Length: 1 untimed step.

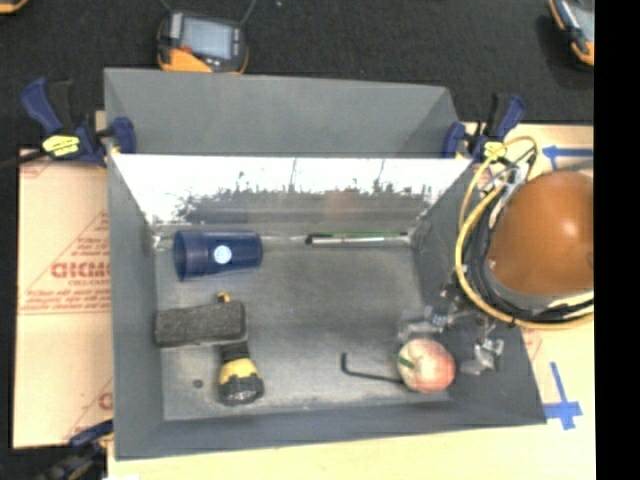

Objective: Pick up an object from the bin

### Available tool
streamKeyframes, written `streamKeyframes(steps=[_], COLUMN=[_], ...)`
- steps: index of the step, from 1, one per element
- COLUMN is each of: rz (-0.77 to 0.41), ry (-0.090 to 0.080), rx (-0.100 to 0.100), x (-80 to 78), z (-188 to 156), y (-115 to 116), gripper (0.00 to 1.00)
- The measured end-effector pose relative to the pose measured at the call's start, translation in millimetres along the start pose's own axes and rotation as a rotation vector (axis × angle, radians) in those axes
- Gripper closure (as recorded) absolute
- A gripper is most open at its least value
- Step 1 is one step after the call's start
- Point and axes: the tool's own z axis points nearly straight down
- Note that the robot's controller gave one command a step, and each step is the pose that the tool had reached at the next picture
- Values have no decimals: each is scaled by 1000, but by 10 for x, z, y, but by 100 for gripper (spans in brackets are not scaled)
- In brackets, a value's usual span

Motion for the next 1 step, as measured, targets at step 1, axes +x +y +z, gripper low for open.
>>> streamKeyframes(steps=[1], rz=[-67], ry=[4], rx=[-5], x=[62], z=[73], y=[136], gripper=[0])
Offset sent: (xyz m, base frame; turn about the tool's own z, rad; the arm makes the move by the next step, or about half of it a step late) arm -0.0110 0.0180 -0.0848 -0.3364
